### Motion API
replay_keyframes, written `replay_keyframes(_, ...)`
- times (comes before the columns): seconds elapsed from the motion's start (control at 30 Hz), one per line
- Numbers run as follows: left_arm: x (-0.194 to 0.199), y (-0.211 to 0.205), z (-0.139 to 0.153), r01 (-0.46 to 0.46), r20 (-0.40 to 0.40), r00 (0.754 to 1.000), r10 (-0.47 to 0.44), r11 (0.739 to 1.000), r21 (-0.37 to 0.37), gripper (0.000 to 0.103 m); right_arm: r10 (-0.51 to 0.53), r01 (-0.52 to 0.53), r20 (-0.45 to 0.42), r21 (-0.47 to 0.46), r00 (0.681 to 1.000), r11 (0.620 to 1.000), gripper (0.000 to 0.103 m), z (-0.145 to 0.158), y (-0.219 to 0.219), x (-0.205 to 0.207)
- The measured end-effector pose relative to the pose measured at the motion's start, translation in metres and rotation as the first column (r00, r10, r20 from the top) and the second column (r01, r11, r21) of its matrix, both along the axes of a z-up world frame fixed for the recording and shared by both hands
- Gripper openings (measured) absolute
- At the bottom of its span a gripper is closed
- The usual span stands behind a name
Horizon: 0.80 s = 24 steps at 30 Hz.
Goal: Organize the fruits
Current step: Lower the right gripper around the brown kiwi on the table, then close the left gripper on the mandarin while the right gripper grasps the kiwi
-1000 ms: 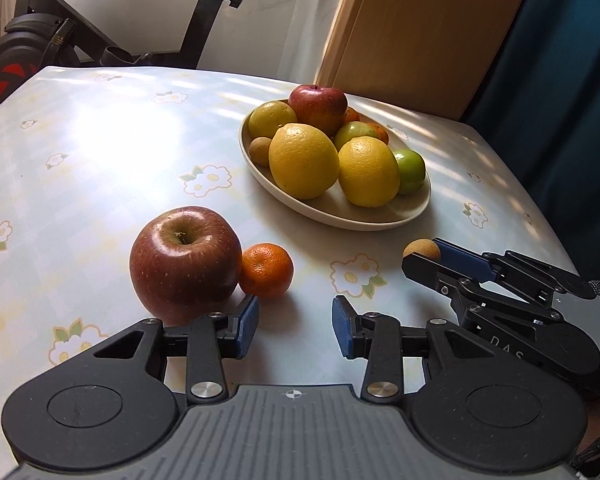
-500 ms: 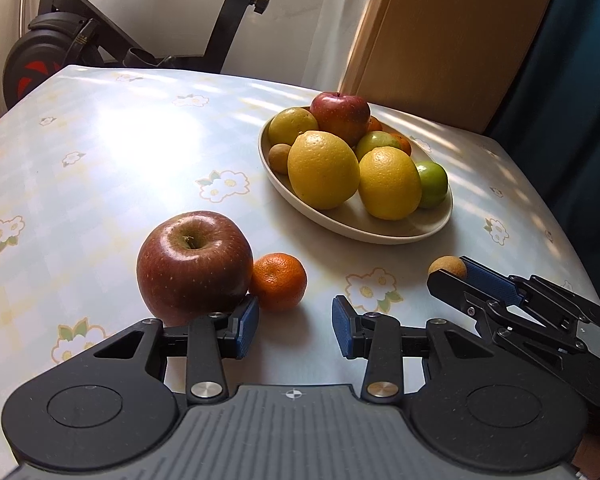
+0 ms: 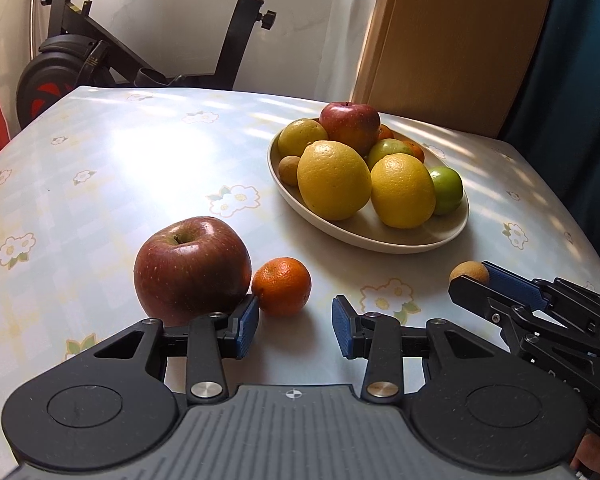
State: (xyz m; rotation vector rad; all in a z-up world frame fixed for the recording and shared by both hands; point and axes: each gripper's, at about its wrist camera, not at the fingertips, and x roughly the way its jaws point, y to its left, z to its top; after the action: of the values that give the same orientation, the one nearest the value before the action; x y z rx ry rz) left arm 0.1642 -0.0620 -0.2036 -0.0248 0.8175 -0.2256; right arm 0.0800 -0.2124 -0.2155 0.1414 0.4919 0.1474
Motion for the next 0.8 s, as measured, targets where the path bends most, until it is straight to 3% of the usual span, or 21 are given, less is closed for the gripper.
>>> replay_keyframes(0.13, 0.0020, -0.0032, -0.0066, -0.006, -0.016, 1.000, 0.006, 1.000, 0.023, 0.042, -0.006, 0.006, 0.003, 0.008, 1.000, 1.000, 0.026, 0.0001, -0.0012, -0.0010)
replay_keyframes(0.47, 0.0002, -0.0045, -0.0053, 0.008, 0.031, 0.999, -0.010, 0.999, 0.037, 0.042, 0.003, -0.003, -0.006, 0.013, 1.000, 1.000, 0.026, -0.0006, -0.0008, 0.0009)
replay_keyframes(0.8, 0.0066, 0.0000, -0.0077, -0.009, 0.035, 0.999, 0.009, 1.000, 0.020, 0.042, 0.014, -0.014, -0.014, 0.015, 1.000, 1.000, 0.026, -0.0020, -0.0003, 0.0026)
